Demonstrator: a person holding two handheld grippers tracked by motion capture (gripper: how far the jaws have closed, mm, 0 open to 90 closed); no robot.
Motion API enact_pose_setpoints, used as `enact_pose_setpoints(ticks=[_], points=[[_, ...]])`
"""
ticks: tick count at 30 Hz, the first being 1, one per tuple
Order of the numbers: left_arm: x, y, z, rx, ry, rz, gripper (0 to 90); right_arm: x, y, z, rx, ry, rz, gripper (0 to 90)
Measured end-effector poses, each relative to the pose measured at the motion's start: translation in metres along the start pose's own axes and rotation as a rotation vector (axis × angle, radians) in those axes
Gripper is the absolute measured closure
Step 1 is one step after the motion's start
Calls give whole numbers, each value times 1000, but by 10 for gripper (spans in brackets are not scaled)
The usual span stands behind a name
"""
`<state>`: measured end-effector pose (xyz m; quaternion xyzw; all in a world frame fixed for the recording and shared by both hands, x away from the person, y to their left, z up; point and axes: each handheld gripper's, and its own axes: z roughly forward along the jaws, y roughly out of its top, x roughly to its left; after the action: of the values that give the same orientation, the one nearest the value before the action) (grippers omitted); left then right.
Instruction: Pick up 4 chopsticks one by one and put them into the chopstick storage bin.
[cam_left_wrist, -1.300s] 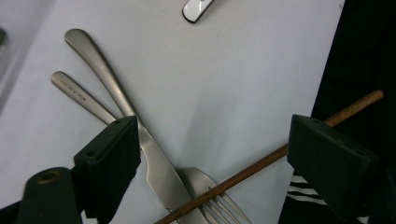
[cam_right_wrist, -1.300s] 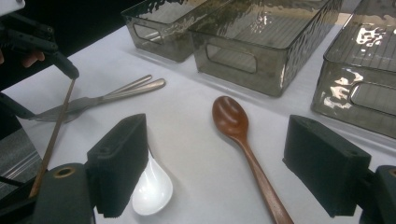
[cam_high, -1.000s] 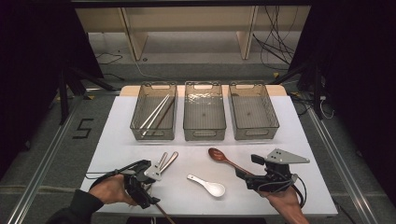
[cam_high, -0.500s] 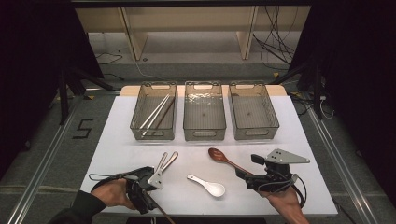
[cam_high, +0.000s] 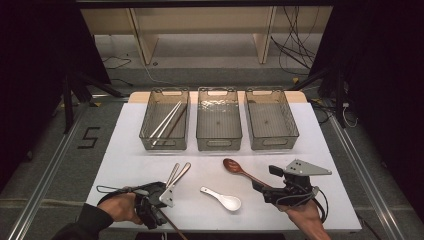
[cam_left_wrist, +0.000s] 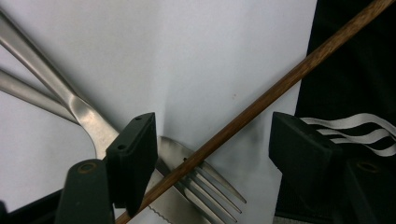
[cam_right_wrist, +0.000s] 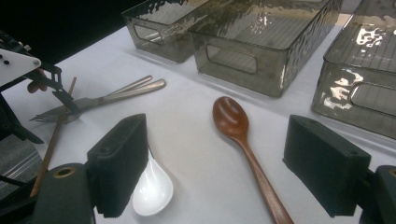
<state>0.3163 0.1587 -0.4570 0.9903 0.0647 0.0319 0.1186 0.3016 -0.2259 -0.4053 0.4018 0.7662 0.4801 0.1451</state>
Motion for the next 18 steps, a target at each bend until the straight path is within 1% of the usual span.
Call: enact_pose_setpoints(ticks=[4, 6, 7, 11, 18], points=[[0, 1, 2, 16, -1, 21, 359, 0, 0, 0, 0, 0, 0, 227], [-1, 1, 3, 17, 0, 24, 378, 0, 0, 0, 1, -1, 2, 227], [-1, 2, 3, 23, 0, 35, 390, 0, 0, 0, 0, -1, 1, 227], [-2, 3, 6, 32, -3, 46, 431, 0, 0, 0, 2, -1, 2, 228], [0, 6, 6, 27, -20, 52, 527, 0, 0, 0, 3, -1, 2, 227]])
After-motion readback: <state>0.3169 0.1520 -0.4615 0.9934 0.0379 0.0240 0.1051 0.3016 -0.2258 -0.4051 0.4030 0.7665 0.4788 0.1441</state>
